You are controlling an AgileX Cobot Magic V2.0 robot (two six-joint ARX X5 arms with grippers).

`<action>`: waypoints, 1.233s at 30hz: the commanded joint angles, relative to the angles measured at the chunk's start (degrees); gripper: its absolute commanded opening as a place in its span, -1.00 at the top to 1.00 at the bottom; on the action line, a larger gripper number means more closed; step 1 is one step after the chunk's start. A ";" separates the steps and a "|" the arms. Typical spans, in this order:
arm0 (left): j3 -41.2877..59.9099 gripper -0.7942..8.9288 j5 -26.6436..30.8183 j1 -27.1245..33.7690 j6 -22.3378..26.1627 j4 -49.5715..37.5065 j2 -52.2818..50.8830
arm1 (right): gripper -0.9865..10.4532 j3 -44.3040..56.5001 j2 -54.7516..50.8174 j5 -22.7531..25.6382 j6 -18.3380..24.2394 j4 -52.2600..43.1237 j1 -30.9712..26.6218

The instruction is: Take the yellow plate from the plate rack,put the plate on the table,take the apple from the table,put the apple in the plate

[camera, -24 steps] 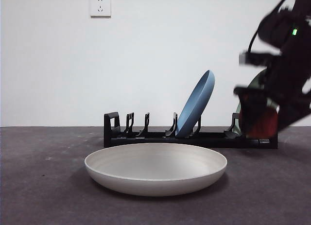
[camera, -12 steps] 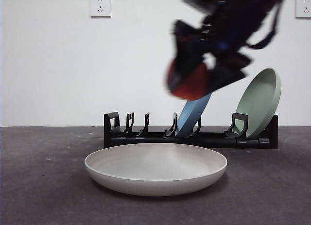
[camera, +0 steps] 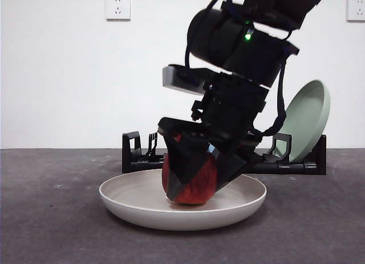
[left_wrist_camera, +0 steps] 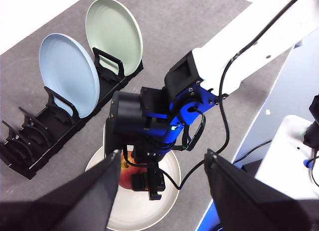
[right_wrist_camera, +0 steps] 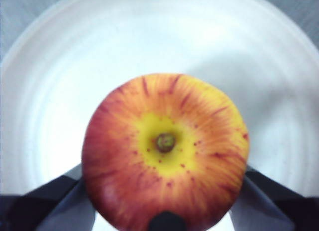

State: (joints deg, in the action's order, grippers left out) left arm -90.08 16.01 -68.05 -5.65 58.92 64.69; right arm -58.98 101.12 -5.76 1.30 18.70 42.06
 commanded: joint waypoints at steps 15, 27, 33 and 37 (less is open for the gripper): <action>0.09 0.26 0.00 -0.11 -0.48 -0.07 0.00 | -0.29 -0.09 1.09 0.13 0.04 0.59 0.81; 0.09 0.26 0.02 -0.11 -0.61 -0.09 0.00 | -0.29 -0.13 -13.00 0.11 -0.13 7.96 0.79; 0.09 0.26 0.07 -0.09 -0.57 -0.02 0.00 | -0.29 -0.13 -27.54 -0.35 -1.46 21.46 0.92; 0.09 0.26 0.04 -0.09 -0.55 1.31 0.00 | -0.27 -0.13 -37.33 -0.33 -1.49 29.00 0.94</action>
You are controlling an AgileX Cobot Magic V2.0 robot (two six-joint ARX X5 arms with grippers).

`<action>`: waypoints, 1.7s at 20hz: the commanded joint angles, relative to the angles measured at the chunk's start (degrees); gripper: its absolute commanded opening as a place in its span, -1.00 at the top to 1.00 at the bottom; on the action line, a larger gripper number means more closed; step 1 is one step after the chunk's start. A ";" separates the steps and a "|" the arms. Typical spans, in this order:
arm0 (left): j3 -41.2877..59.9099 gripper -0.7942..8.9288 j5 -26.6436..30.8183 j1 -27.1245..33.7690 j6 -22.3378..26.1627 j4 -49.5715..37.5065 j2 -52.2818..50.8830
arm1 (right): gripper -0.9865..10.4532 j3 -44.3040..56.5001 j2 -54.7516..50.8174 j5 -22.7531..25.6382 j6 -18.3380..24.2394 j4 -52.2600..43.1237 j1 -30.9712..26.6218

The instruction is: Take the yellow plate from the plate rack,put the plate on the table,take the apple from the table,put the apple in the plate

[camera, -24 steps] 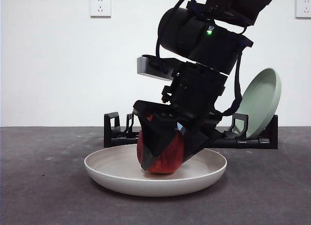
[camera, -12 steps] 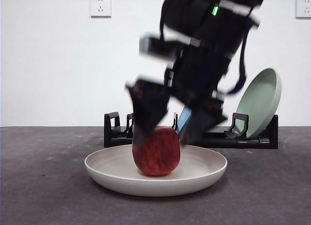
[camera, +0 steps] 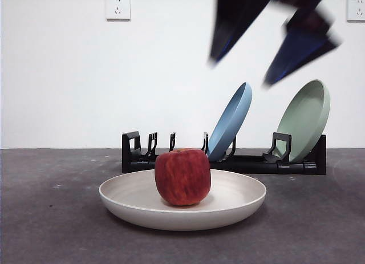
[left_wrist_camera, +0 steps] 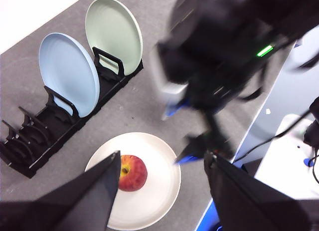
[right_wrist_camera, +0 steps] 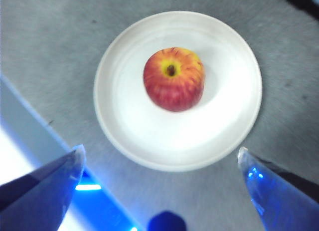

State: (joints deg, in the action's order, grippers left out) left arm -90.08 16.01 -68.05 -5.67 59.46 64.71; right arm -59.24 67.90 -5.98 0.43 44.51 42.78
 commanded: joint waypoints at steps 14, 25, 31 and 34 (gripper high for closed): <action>0.09 0.78 -8.17 -0.11 -0.57 12.48 -0.02 | 0.22 0.13 -19.63 -8.09 -3.37 22.67 0.22; 0.09 0.85 -8.92 -0.09 -0.57 15.23 -0.02 | 0.84 0.13 -19.69 -12.07 -3.39 23.08 0.20; 0.09 0.84 -8.66 -0.09 -0.55 15.19 -0.02 | 0.82 0.13 -19.69 -11.93 -3.50 23.12 0.20; 0.09 0.84 -8.66 -0.09 -0.55 15.17 -0.02 | 0.82 0.13 -19.69 -11.93 -3.50 23.10 0.20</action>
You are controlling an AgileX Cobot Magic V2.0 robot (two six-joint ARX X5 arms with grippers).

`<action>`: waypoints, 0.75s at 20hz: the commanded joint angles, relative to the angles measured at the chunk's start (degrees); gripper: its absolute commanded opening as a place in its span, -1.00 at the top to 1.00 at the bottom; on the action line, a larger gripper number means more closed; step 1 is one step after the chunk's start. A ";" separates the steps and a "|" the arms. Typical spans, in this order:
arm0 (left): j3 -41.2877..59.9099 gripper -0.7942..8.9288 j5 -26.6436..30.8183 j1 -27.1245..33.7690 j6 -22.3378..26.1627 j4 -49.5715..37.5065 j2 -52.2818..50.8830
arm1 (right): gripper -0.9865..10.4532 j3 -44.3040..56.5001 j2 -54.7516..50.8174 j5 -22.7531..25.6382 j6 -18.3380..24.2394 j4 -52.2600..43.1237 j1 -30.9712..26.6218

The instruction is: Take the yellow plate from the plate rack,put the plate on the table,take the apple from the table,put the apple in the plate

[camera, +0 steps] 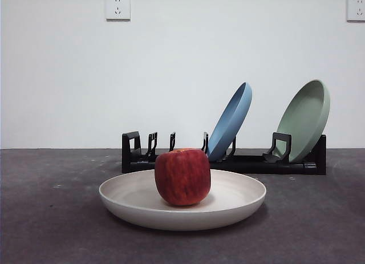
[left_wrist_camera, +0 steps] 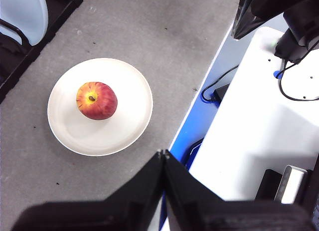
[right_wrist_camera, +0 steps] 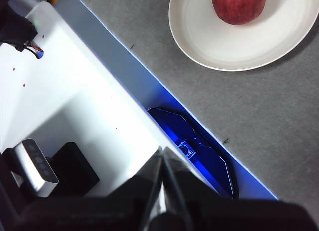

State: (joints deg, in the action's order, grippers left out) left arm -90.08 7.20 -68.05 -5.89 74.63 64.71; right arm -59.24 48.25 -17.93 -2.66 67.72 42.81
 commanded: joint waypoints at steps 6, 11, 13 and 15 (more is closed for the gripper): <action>0.09 0.84 0.15 -0.09 -0.33 -0.02 -0.02 | 0.82 0.13 -0.04 0.02 -0.42 -0.09 0.17; 0.09 0.84 0.17 -0.09 -0.31 -0.07 -0.02 | 0.83 0.13 -0.04 0.02 -0.42 -0.09 0.17; 0.09 0.84 0.31 -0.09 0.07 -0.44 -0.02 | 0.82 0.13 -0.04 0.02 -0.42 -0.09 0.17; 0.09 0.84 3.17 0.00 1.99 -1.79 -0.07 | 0.82 0.13 -0.04 0.02 -0.42 -0.11 0.17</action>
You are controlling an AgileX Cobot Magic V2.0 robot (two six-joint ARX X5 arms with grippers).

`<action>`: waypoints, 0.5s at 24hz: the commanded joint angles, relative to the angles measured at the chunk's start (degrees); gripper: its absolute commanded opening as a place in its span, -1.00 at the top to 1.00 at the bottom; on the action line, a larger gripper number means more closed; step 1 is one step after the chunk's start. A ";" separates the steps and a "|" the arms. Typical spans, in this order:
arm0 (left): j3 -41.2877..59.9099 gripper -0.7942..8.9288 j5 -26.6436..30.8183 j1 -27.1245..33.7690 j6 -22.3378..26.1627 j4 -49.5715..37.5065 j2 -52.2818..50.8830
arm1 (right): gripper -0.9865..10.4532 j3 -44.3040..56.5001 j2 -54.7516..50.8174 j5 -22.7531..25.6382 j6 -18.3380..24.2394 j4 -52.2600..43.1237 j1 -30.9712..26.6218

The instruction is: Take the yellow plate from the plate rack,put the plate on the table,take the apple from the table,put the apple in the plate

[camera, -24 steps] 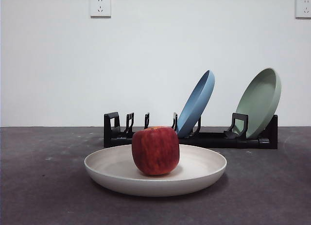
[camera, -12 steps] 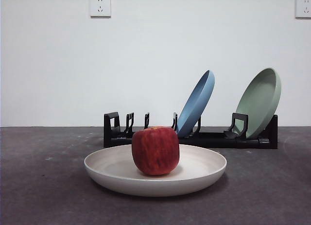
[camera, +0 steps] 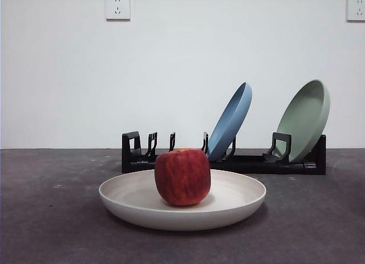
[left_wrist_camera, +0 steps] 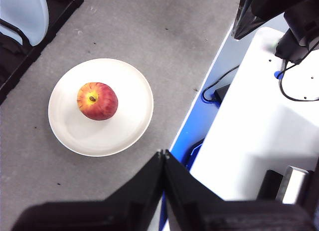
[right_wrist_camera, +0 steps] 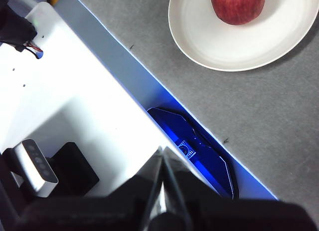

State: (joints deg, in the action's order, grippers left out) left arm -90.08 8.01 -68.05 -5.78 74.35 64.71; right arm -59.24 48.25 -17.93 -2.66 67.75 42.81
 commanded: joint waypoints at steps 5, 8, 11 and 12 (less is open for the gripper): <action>0.11 0.84 9.55 5.22 18.01 -17.35 -1.60 | 0.82 0.13 -0.04 0.02 -0.42 -0.11 0.17; 0.17 0.84 6.88 13.38 25.49 -29.35 -2.54 | 0.82 0.13 -0.04 0.02 -0.42 -0.11 0.17; 1.01 0.84 -2.99 24.02 26.36 -38.23 -3.85 | 0.82 0.13 -0.04 0.02 -0.42 -0.13 0.17; 2.19 0.84 -7.78 28.72 26.05 -41.92 -4.85 | 0.82 0.13 -0.04 0.04 -0.42 -0.11 0.17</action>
State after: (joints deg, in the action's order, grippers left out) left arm -89.06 4.71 -43.81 17.58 34.96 60.62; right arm -59.24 48.25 -17.93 -2.66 67.72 42.81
